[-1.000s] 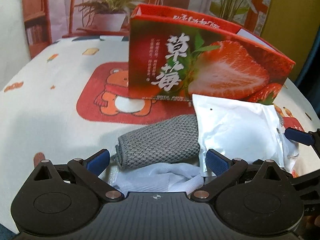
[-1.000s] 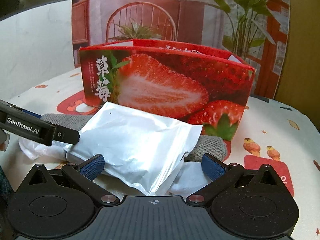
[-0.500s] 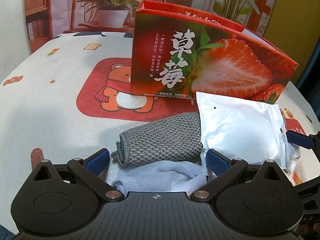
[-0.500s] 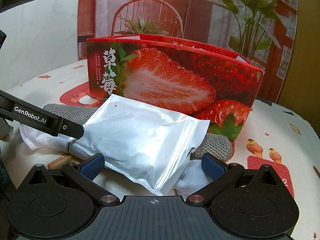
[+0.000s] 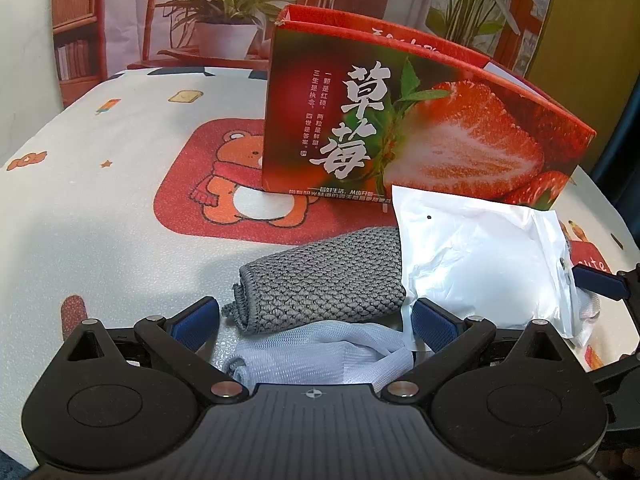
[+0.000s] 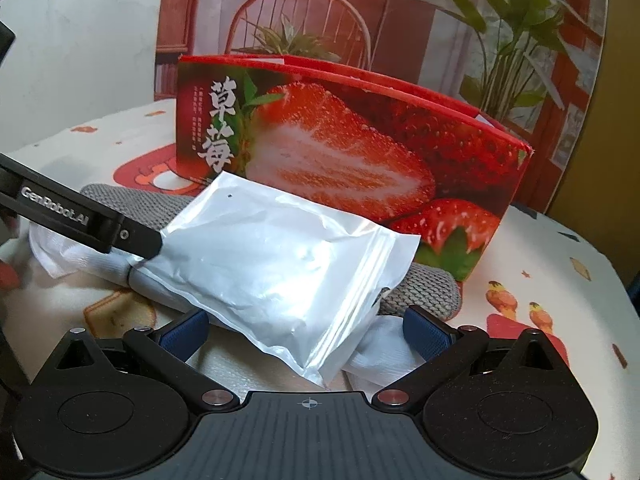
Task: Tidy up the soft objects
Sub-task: 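Move both tools down to the white foil pouch on the grey cloth, then grasp the white foil pouch with the right tool and lift it toward the box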
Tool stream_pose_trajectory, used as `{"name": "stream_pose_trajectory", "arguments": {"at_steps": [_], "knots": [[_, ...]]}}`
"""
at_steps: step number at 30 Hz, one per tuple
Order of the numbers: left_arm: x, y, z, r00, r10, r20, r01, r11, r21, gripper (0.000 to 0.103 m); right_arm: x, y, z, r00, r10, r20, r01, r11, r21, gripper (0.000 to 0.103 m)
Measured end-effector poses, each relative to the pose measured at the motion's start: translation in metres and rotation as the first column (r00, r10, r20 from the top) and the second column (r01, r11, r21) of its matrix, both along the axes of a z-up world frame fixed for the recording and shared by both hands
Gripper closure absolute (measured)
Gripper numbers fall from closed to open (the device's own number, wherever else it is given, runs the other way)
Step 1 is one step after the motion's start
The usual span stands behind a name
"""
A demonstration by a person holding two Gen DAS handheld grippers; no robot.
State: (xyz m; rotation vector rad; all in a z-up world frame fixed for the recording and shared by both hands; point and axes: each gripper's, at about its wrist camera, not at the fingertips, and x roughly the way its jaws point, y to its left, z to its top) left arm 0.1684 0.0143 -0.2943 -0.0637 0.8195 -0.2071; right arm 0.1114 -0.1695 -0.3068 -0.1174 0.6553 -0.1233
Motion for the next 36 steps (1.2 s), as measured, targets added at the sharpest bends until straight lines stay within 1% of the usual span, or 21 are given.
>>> {"name": "stream_pose_trajectory", "arguments": {"at_steps": [6, 9, 11, 13, 16, 19, 22, 24, 25, 27, 29, 31, 33, 36], "knots": [[0.0, 0.003, 0.0, 1.0, 0.009, -0.001, -0.009, 1.0, -0.016, 0.0, 0.001, -0.004, 0.003, 1.0, -0.021, 0.016, 0.021, 1.0, -0.009, 0.0], [0.0, 0.003, 0.0, 1.0, 0.006, 0.0, -0.006, 1.0, -0.011, 0.0, 0.0, -0.007, 0.008, 0.998, -0.04, 0.041, 0.04, 0.999, -0.01, 0.0], [0.0, 0.002, 0.0, 1.0, 0.003, 0.002, -0.003, 1.0, -0.005, 0.0, 0.0, -0.011, 0.011, 0.997, -0.051, 0.054, 0.051, 0.999, 0.005, 0.0], [0.0, 0.0, 0.0, 1.0, 0.001, 0.003, -0.001, 1.0, 0.007, 0.0, 0.003, -0.012, 0.011, 0.997, -0.055, 0.049, 0.055, 0.998, 0.009, 0.0], [-0.001, -0.003, -0.001, 1.0, -0.004, 0.007, 0.004, 1.0, 0.025, 0.0, 0.006, -0.008, 0.007, 0.999, -0.044, 0.027, 0.044, 0.999, -0.015, 0.0], [0.0, -0.003, 0.0, 1.0, -0.007, 0.002, 0.007, 1.0, 0.025, 0.0, 0.006, -0.004, 0.005, 0.999, -0.025, 0.021, 0.026, 0.998, -0.053, 0.0], [0.003, -0.001, 0.001, 1.0, -0.015, -0.012, 0.015, 1.0, 0.01, 0.0, 0.009, -0.002, 0.003, 1.0, -0.02, 0.014, 0.021, 0.997, -0.068, 0.0], [0.005, 0.006, 0.005, 1.0, -0.009, -0.024, 0.009, 0.999, -0.039, 0.0, 0.011, -0.001, 0.002, 1.0, -0.016, 0.008, 0.017, 0.996, -0.084, 0.0], [0.005, 0.011, 0.008, 1.0, -0.003, -0.016, 0.001, 0.997, -0.079, 0.0, 0.012, -0.001, 0.002, 1.0, -0.014, 0.008, 0.014, 0.996, -0.093, 0.0], [0.002, 0.02, 0.019, 0.999, 0.011, 0.033, -0.006, 0.992, -0.127, 0.0, 0.014, 0.001, 0.004, 1.0, -0.01, 0.01, 0.011, 0.994, -0.109, 0.0], [0.0, 0.025, 0.033, 0.995, 0.011, 0.095, 0.003, 0.99, -0.144, 0.0, 0.018, 0.001, 0.008, 1.0, -0.01, 0.015, 0.011, 0.992, -0.124, 0.0], [-0.002, 0.029, 0.047, 0.987, -0.002, 0.158, 0.024, 0.989, -0.143, 0.0, 0.022, 0.0, 0.011, 1.0, -0.012, 0.018, 0.014, 0.992, -0.129, 0.0], [-0.004, 0.031, 0.057, 0.978, -0.024, 0.207, 0.05, 0.991, -0.121, 0.0, 0.026, -0.002, 0.016, 1.0, -0.016, 0.021, 0.018, 0.992, -0.122, 0.0], [-0.002, 0.029, 0.064, 0.967, -0.065, 0.245, 0.085, 0.994, -0.071, 0.0, 0.029, -0.007, 0.028, 0.998, -0.026, 0.054, 0.031, 0.994, -0.105, 0.0]]}}
